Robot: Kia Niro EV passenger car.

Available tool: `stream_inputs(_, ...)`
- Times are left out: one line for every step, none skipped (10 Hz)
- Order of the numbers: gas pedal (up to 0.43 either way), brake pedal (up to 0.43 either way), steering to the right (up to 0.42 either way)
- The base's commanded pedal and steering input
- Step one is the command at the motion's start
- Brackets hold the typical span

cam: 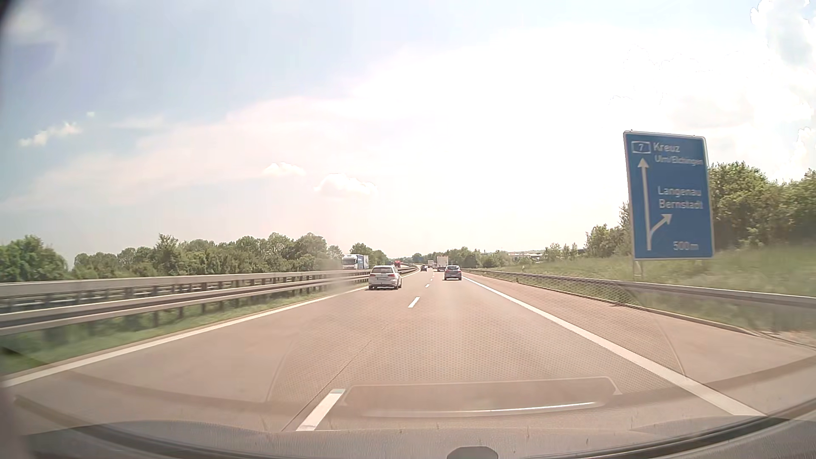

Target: Follow the waypoints while adhering to traffic rules and regulations

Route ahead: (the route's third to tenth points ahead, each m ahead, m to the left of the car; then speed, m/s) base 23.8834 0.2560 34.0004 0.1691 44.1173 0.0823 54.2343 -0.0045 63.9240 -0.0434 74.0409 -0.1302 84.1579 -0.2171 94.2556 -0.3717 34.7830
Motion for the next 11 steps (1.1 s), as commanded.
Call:
stream_inputs(0.358, 0.0, -0.005)
stream_inputs(0.35, 0.0, -0.004)
stream_inputs(0.35, 0.0, -0.004)
stream_inputs(0.35, 0.0, -0.004)
stream_inputs(0.35, 0.0, -0.004)
stream_inputs(0.35, 0.0, -0.004)
stream_inputs(0.35, 0.0, -0.004)
stream_inputs(0.35, 0.0, -0.004)
stream_inputs(0.35, 0.0, -0.004)
stream_inputs(0.35, 0.0, -0.004)
stream_inputs(0.35, 0.0, -0.003)
